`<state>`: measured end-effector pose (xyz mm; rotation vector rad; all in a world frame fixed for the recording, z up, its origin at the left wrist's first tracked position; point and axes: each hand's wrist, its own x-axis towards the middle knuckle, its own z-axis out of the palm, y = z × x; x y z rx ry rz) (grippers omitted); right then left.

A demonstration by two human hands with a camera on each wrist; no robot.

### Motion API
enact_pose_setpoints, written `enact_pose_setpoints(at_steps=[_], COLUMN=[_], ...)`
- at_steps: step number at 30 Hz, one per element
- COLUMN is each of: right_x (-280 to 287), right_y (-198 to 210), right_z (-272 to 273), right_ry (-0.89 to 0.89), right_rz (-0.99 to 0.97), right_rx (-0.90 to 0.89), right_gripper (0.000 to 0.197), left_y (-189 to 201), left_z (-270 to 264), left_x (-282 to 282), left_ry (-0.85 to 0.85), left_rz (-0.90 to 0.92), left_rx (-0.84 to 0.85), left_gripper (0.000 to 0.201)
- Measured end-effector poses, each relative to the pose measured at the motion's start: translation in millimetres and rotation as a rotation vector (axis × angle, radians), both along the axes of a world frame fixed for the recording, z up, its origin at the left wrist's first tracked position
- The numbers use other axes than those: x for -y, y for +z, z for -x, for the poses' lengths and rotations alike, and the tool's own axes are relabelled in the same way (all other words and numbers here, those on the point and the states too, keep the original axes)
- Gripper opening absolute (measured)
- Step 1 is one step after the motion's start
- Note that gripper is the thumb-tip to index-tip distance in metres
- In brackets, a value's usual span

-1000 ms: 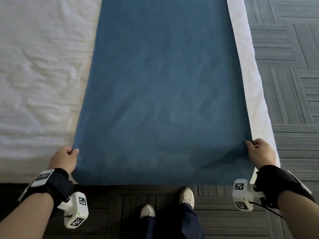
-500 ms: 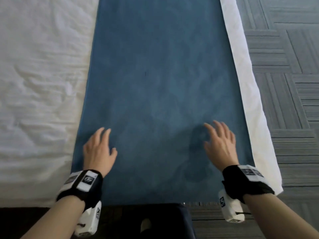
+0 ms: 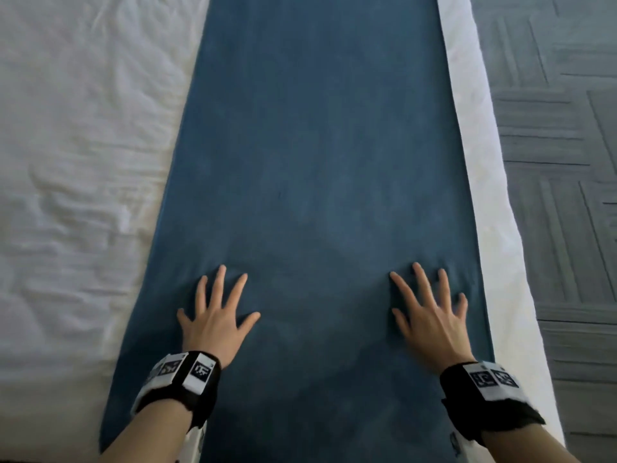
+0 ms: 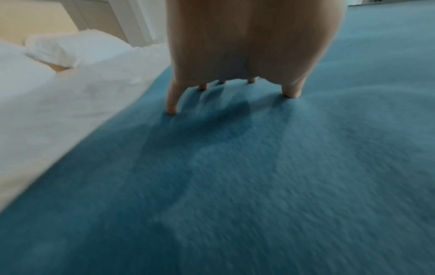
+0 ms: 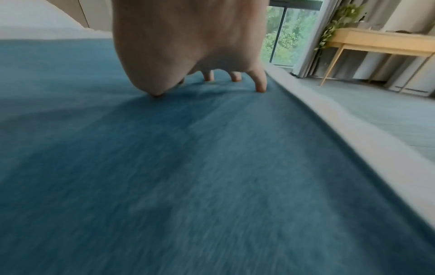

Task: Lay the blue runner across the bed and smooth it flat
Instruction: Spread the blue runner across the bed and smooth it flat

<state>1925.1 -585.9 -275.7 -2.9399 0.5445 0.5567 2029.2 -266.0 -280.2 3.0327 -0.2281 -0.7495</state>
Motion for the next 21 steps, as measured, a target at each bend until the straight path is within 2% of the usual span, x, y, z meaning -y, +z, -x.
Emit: enact_pose_setpoints(at_steps=[4, 6, 12, 15, 17, 19, 21], right_x=[17.9, 12.7, -19.8, -30.7, -33.6, -29.0, -18.1], right_y=[14.3, 21.9, 29.8, 24.0, 18.2, 11.7, 6.9], right_z=[-10.9, -31.2, -116.1, -149.3, -164.7, -169.5, -164.7], right_ry=[-0.141, -0.124, 0.134, 0.165, 0.161, 0.099, -0.025], right_rz=[0.023, -0.001, -0.059, -0.057, -0.047, -0.033, -0.005], right_rx=[-0.057, -0.034, 0.093, 0.144, 0.112, 0.06, -0.006], right_gripper=[0.065, 0.066, 0.063, 0.062, 0.061, 0.059, 0.06], left_y=[22.7, 32.0, 33.5, 23.4, 16.1, 8.9, 3.3], left_z=[-23.0, -38.1, -98.6, -125.5, -135.3, -142.1, -149.4], left_x=[-0.4, 13.3, 75.6, 106.7, 120.5, 120.0, 104.3], left_ry=[0.084, 0.079, -0.248, -0.35, -0.395, -0.373, -0.267], left_rz=[-0.019, 0.007, 0.034, 0.048, 0.062, 0.056, 0.038], left_rx=[-0.055, -0.033, 0.094, 0.102, 0.063, 0.006, -0.019], left_gripper=[0.067, 0.066, 0.07, 0.073, 0.071, 0.068, 0.068])
